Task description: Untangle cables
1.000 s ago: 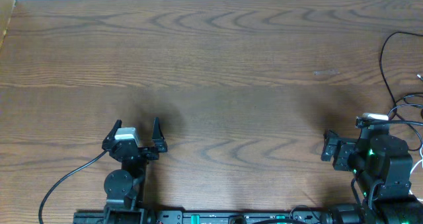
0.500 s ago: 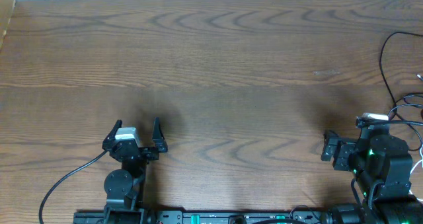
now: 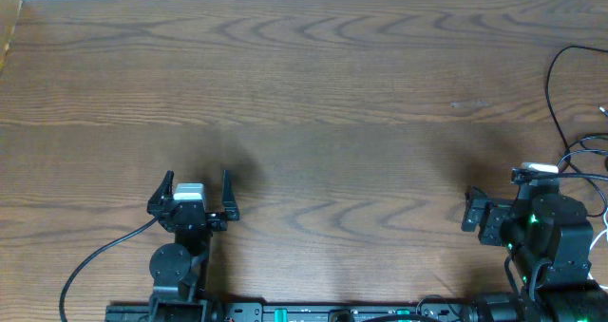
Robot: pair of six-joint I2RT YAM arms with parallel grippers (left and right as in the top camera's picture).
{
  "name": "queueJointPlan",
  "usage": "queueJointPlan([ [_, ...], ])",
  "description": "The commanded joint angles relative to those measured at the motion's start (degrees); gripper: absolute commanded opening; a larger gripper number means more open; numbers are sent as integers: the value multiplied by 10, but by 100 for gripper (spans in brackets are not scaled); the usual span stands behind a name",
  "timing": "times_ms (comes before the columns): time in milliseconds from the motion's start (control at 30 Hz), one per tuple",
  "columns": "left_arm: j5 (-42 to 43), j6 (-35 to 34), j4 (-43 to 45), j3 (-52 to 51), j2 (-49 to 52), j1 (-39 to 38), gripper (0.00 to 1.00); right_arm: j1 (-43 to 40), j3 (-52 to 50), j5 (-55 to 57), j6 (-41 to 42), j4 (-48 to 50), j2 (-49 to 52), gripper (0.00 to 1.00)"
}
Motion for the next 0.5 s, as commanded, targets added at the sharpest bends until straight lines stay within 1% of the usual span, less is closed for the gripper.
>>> queueJointPlan([
  [0,-7,11,-23,-11,-5,0,100,4,-3,7,4,0,0,99],
  [467,-5,4,-23,-11,-5,1,100,4,-3,7,4,0,0,99],
])
